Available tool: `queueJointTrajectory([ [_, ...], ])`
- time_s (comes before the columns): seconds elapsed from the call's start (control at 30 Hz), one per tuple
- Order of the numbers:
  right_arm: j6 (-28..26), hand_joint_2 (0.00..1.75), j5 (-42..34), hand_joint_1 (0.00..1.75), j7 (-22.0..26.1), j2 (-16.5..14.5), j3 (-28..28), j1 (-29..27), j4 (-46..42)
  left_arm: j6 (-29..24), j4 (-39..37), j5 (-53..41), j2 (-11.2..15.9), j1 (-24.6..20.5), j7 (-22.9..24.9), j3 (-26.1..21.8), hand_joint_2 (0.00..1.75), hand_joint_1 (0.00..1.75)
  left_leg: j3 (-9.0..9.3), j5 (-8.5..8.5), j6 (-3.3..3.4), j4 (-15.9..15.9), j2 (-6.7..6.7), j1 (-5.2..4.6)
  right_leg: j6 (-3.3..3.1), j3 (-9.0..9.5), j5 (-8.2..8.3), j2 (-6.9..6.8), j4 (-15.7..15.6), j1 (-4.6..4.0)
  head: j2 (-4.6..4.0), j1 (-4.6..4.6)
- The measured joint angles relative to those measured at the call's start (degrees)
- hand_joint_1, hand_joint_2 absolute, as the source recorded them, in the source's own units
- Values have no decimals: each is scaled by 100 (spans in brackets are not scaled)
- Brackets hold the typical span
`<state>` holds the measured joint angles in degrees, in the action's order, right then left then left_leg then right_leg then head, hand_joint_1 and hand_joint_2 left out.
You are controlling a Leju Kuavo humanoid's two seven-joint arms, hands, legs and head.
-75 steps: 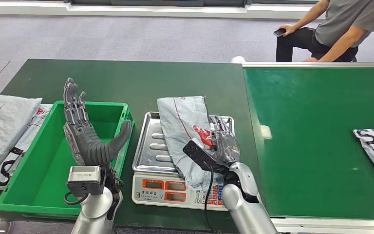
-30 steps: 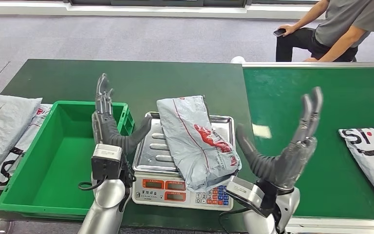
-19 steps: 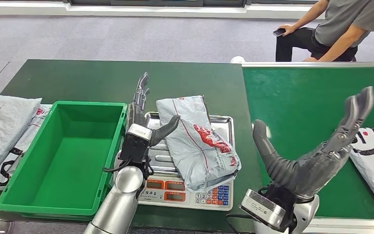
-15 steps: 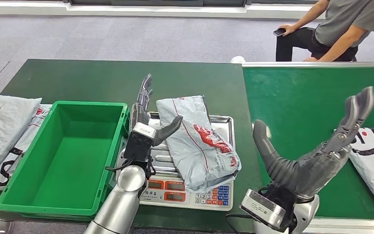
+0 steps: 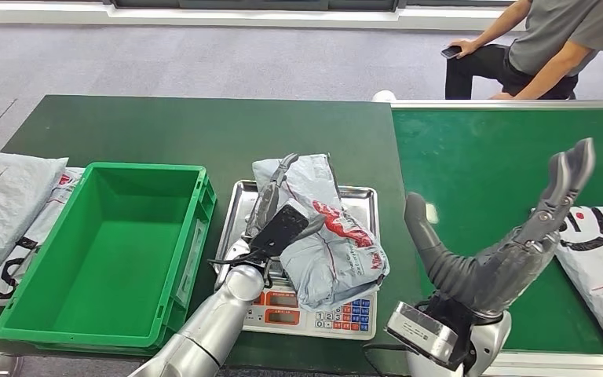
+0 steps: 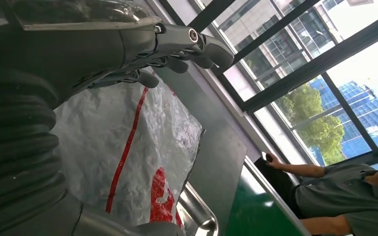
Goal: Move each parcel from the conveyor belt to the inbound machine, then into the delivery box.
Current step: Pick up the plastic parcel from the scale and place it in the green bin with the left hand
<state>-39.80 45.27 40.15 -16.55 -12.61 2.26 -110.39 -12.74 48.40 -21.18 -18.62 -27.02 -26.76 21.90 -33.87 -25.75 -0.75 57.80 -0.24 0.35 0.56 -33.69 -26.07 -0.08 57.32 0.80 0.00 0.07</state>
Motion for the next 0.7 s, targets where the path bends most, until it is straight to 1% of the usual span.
queueJointTrajectory([
  [0.47, 0, 175, 6, 0, 0, -2, 0, 6, 60, -109, -587, -214, -21, -145, 92, 0, 175, 0, -1, 0, 0, 0, 0, 0, 0, 0, 0, -1, 0, 1, 0, 0],
  [0.7, 0, 175, 19, 0, -1, -8, 0, 10, 116, -218, -1099, -486, -52, -232, 86, 22, 175, 0, 0, 0, 0, 0, 0, 0, 0, 0, 0, 0, 0, 0, 0, 1],
])
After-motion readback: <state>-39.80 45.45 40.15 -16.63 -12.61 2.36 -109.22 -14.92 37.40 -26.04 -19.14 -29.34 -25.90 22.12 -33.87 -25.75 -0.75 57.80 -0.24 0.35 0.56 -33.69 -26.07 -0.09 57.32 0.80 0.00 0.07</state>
